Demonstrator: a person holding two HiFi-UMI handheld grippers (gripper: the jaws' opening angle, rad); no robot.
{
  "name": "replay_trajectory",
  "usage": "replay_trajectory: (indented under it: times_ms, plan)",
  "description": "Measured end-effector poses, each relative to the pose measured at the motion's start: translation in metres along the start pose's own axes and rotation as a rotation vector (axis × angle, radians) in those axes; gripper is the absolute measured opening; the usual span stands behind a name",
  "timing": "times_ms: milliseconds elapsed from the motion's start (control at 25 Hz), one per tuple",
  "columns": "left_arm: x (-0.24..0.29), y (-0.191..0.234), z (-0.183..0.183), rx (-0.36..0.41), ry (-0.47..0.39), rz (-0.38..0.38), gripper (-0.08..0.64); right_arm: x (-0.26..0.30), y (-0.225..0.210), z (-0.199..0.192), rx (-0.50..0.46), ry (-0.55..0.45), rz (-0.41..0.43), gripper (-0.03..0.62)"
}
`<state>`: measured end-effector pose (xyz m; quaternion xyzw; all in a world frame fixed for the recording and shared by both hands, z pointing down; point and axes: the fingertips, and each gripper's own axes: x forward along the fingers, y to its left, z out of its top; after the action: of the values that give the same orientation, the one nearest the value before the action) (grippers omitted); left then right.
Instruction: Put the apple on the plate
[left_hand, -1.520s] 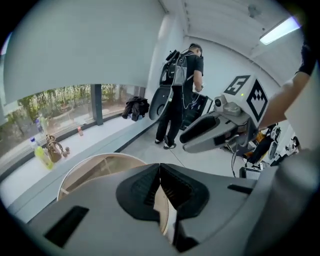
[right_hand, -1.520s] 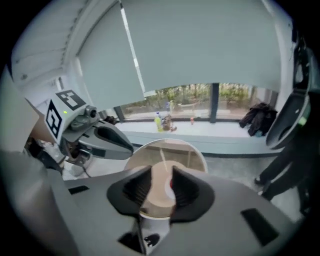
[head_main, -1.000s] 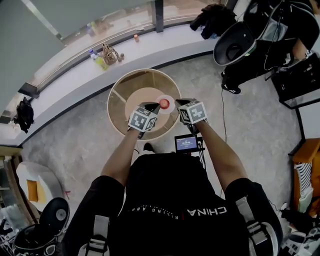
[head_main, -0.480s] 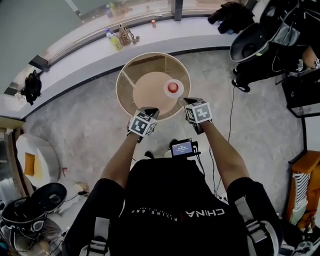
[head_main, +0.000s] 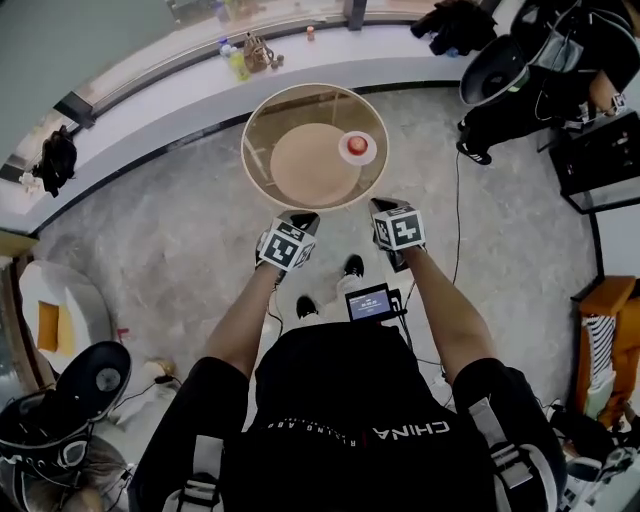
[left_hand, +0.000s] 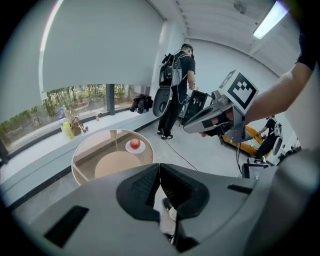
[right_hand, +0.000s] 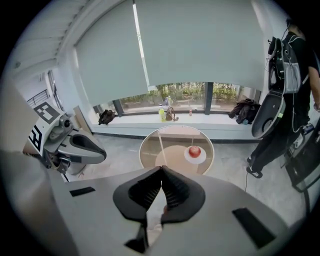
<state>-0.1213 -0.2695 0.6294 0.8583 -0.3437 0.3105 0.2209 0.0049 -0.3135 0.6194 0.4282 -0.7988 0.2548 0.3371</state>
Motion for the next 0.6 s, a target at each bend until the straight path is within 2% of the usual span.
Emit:
replay_trajectory:
  times_ms: [200,280,400,600]
  plan:
    - [-0.015,-0.035,-0.055,-0.032,0.013,-0.039,0.018,-0.027,0.04,-0.052,0.002,0.041,-0.024,0.029]
    - [-0.02,-0.05,-0.066,-0.032,0.004,-0.058,0.018,-0.037,0.047,-0.064,-0.009,0.047,-0.045,0.031]
    - [-0.022,-0.067,-0.061,-0.044,-0.038,-0.077,0.018,-0.046,0.045,-0.066,-0.032,0.023,-0.064,0.029]
    - [-0.022,-0.067,-0.025,-0.161,-0.157,-0.018,0.018,-0.057,0.039,-0.056,-0.071,-0.021,-0.062,0.029]
